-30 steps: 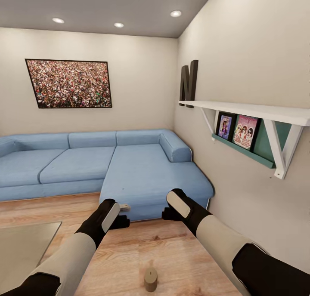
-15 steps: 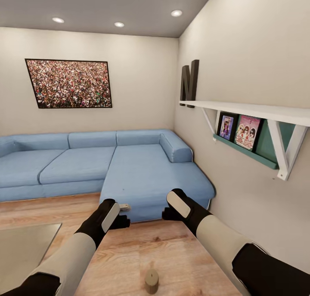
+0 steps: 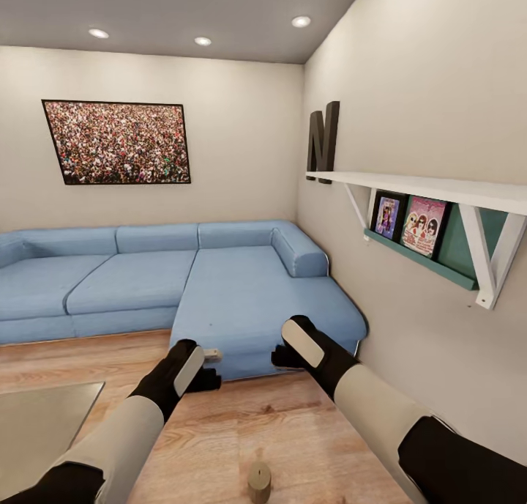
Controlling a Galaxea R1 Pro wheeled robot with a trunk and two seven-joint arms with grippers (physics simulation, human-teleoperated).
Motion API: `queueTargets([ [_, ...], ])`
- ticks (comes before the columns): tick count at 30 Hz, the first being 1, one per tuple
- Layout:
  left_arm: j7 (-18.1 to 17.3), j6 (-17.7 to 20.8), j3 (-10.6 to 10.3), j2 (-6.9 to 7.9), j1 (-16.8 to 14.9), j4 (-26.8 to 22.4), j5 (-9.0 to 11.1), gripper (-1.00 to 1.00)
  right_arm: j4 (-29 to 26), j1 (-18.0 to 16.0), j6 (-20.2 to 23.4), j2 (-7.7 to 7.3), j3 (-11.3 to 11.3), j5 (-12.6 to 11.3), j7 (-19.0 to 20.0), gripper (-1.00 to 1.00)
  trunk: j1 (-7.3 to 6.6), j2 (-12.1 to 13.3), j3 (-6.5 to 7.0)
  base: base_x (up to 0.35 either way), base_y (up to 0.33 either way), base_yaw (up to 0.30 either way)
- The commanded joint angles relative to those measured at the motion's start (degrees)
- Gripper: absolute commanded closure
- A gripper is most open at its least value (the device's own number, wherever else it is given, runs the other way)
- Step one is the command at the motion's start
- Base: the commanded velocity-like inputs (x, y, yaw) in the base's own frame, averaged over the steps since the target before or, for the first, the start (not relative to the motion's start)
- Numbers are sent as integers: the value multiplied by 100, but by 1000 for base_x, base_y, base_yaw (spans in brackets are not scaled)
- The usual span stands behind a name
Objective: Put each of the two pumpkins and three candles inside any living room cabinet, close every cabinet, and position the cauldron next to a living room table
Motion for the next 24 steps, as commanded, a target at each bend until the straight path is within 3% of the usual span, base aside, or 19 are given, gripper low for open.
queueTargets([
  [1, 55, 14, -24, 2, -23, 47, 59, -100, -124, -4, 11, -7, 22, -47, -52, -100, 0, -4, -7, 1, 1, 0],
  [5, 51, 7, -30, -11, -185, 421, 51, -100, -720, 116, 8, -26, -2, -44, -110, -100, 0, -4, -7, 0, 0, 0],
  [10, 35, -26, -35, -20, -294, 671, 48, -100, -1239, 327, 1, -29, -28, -56, -631, -100, 44, -84, -43, 0, 0, 0],
  [24, 3, -139, -45, -31, -316, 721, 48, -100, -1349, 374, -1, -36, -34, -51, -834, -100, 351, -645, -294, 0, 0, 0],
])
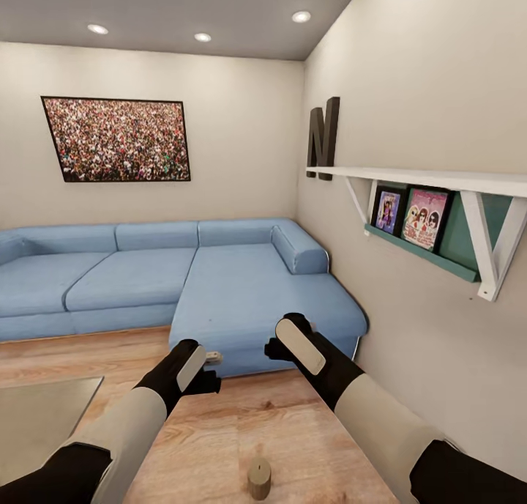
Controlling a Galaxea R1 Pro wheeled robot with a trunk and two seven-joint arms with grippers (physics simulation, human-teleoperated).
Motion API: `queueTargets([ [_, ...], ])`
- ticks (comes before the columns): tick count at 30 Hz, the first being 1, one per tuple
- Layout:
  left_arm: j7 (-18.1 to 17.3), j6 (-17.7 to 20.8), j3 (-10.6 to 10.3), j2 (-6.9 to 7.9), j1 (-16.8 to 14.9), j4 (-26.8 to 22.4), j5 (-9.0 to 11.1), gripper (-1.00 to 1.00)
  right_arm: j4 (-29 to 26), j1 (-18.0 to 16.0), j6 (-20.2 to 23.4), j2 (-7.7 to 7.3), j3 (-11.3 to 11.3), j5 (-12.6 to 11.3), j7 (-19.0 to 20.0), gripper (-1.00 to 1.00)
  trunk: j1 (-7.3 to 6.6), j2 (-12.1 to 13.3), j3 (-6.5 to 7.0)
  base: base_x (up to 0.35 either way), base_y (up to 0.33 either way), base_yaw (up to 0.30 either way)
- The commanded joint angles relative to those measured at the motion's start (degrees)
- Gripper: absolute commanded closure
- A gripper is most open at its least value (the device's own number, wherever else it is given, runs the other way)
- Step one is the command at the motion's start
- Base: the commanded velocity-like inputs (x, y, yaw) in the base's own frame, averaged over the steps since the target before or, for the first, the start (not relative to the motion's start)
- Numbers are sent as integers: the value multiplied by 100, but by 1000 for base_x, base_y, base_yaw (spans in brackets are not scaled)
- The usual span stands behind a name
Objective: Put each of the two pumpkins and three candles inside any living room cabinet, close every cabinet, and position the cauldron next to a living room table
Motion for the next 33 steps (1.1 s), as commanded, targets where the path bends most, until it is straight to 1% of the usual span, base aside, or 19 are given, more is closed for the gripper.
queueTargets([
  [1, 47, -10, -37, 4, -4, -7, 59, -100, -2, -7, 21, -2, 14, -42, -51, -100, 22, -45, -25, 0, 0, 0],
  [8, 46, -292, -102, -4, -4, -30, 44, -100, 2, -7, 25, -3, 6, -52, -54, -100, 176, -326, -151, 0, 0, 0],
  [12, 33, -332, -118, -5, -5, -32, 43, -100, 2, -7, 25, -3, 9, -50, -49, -100, 264, -486, -223, 0, 0, -26],
  [17, 0, -343, -122, -5, -4, -29, 43, -100, 3, -7, 25, -3, 12, -59, -46, -100, 374, -687, -312, 0, 0, -203],
  [21, -140, -349, -129, -5, -4, -21, 38, -100, 3, -7, 25, -3, 13, -52, -45, -100, 462, -847, -384, 0, 0, -272],
  [25, -210, -353, -200, -2, -4, -17, 35, -100, 3, -7, 25, -3, 13, -46, -45, -100, 549, -1008, -456, 0, 0, -277],
  [31, -237, -355, -246, 3, -4, -15, 34, -100, 3, -7, 25, -3, 15, -43, -47, -100, 681, -1248, -564, 0, 0, -100],
  [33, -241, -355, -251, 4, -4, -15, 34, -100, 3, -7, 25, -3, 14, -43, -49, -100, 681, -1248, -564, 0, 0, -26],
])
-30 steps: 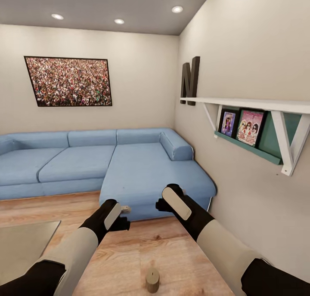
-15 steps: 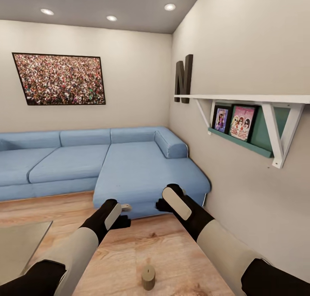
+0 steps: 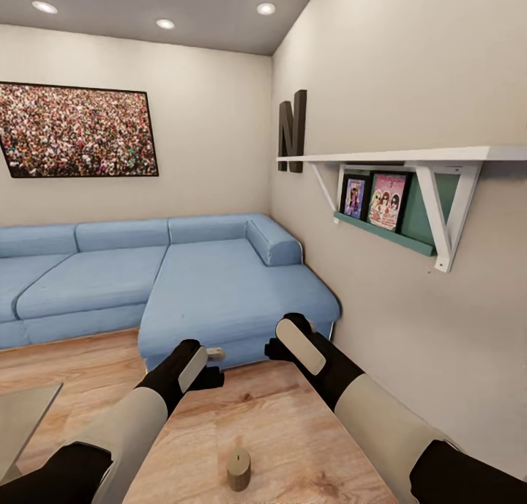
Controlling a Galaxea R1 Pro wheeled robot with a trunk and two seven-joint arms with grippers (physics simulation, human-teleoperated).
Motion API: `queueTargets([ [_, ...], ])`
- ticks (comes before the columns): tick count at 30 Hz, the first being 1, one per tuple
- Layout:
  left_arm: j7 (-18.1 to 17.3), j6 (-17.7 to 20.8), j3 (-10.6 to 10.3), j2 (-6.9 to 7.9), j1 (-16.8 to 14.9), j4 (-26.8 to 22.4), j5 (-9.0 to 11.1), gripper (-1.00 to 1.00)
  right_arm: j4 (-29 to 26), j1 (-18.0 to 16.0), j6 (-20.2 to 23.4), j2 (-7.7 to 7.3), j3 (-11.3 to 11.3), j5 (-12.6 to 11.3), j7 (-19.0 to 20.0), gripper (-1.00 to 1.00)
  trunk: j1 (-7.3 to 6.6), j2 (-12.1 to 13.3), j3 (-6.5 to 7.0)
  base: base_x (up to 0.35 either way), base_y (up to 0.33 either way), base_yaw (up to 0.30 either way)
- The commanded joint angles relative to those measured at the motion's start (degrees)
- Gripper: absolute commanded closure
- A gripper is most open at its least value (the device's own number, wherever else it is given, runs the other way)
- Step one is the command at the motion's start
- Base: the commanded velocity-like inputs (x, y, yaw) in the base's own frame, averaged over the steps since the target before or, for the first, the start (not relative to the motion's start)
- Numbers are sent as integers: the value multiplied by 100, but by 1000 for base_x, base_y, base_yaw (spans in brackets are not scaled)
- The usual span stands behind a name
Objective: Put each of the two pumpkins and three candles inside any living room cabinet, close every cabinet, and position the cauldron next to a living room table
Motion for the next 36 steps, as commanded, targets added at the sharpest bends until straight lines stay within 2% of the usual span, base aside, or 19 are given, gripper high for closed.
queueTargets([
  [1, 48, 15, -37, 4, -3, -7, 61, -100, -5, -7, 18, -2, 14, -43, -49, -100, -1, -3, -7, 0, 0, -19],
  [9, 38, 20, -42, 10, -3, 2, 60, -100, -5, -7, 19, -2, 20, -38, -54, -100, -1, -3, -7, 50, 0, -6],
  [21, 36, 24, -46, 5, -3, 4, 60, -100, -5, -6, 19, -2, 22, -35, -55, -100, -1, -3, -7, 277, -14, 0],
  [30, 35, 24, -133, -3, -3, -45, 56, -100, -5, -6, 17, -2, 18, -40, -53, -100, -1, -3, -7, 45, -11, 0],
  [36, 30, 27, -169, -4, -3, -50, 60, -100, -5, -5, 18, -2, 13, -42, -54, -100, 131, -244, -114, 3, -1, 0],
])
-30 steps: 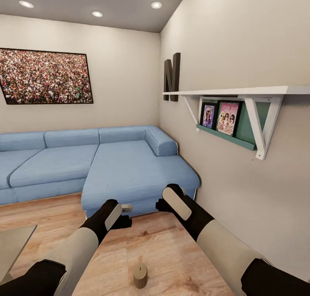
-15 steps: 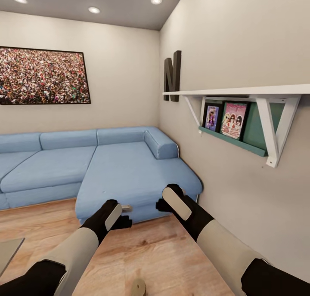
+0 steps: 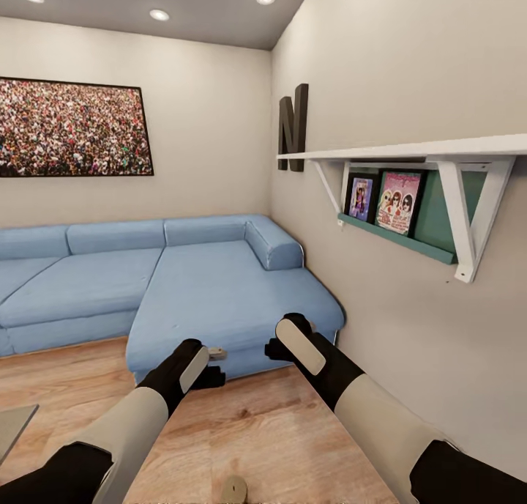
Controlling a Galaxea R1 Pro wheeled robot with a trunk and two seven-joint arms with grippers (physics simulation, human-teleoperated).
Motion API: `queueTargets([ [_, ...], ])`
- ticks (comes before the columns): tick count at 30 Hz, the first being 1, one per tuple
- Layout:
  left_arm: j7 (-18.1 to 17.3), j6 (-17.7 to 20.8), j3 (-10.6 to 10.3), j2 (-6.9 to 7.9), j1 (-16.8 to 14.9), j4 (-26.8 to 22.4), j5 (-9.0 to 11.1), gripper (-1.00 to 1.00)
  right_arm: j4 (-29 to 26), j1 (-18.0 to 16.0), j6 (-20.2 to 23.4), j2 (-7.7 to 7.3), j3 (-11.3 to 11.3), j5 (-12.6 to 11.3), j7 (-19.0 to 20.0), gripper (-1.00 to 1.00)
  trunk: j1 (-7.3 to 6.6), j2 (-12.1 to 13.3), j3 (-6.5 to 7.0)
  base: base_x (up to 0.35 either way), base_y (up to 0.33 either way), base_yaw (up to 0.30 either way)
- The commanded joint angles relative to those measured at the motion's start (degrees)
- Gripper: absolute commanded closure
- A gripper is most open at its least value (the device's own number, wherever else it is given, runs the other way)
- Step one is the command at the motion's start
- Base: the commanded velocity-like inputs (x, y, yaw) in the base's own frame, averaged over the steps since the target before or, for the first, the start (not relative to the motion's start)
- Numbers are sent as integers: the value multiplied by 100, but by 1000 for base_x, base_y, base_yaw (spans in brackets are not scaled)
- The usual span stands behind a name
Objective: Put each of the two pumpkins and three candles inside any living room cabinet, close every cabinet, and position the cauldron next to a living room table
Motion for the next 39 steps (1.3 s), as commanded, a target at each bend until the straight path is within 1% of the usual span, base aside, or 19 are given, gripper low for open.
queueTargets([
  [1, 48, 17, -40, 4, -4, -4, 60, -100, -5, -8, 19, -2, 14, -42, -49, -100, 22, -45, -25, 0, 0, 0],
  [23, -31, 115, -39, 4, -4, 39, 71, -100, -5, -8, 19, -2, 12, -41, -51, -100, 505, -927, -420, 0, 0, 0],
  [30, -41, 357, -39, 4, -4, 23, 85, -100, -5, -6, 18, -2, 7, -57, -53, -100, 659, -1208, -546, 0, 0, 0],
  [39, -29, 420, -39, 4, -4, 19, 93, -100, -8, -9, 11, -2, 16, -54, -61, -100, 857, -1569, -707, 0, 0, 0],
])
